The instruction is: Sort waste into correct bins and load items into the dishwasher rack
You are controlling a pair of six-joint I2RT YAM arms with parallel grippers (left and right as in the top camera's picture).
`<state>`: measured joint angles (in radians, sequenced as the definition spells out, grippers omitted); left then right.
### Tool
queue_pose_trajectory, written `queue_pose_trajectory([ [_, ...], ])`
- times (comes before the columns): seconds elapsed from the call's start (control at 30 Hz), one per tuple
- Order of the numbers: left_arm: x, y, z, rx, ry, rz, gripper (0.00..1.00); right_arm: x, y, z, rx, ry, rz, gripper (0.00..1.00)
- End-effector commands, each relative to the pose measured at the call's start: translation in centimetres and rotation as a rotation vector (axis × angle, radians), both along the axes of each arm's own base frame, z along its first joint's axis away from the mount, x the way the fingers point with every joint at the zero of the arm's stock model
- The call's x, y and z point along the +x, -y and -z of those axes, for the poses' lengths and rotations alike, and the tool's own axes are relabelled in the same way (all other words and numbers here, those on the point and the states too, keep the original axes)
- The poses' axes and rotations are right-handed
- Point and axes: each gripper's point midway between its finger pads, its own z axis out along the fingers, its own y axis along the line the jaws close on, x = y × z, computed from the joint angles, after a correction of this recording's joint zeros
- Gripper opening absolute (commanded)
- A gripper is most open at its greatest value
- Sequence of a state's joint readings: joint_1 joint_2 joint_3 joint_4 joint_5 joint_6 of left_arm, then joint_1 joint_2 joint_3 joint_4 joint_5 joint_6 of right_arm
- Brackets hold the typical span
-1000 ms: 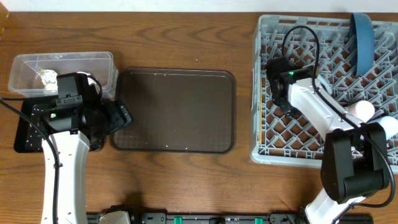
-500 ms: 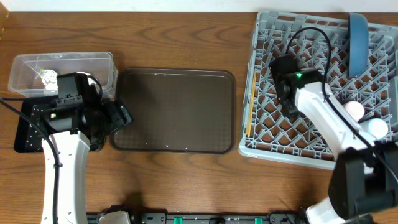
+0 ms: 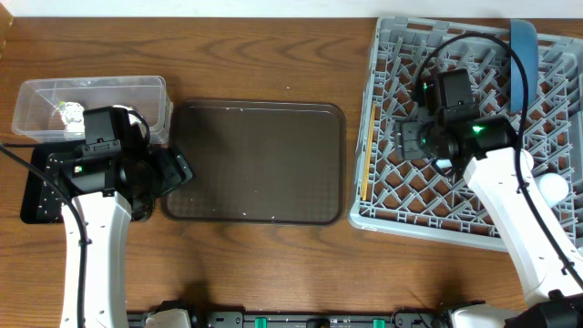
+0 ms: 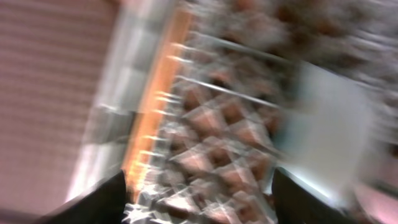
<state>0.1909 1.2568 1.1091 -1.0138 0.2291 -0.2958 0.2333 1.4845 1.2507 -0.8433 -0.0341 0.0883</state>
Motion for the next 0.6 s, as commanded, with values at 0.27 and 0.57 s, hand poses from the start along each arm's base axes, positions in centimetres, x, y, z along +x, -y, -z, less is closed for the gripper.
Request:
queue_pose_trajectory([
  [0.27, -0.1, -0.1, 0.3, -0.005, -0.014, -0.018, 0.86, -1.8, -12.2, 2.8, 0.294, -0.112, -0.349, 0.23],
  [0.57, -0.2, -0.1, 0.3, -0.005, -0.015, -0.018, 0.86, -1.1, -3.9, 9.0, -0.105, -0.231, 0.079, 0.06],
])
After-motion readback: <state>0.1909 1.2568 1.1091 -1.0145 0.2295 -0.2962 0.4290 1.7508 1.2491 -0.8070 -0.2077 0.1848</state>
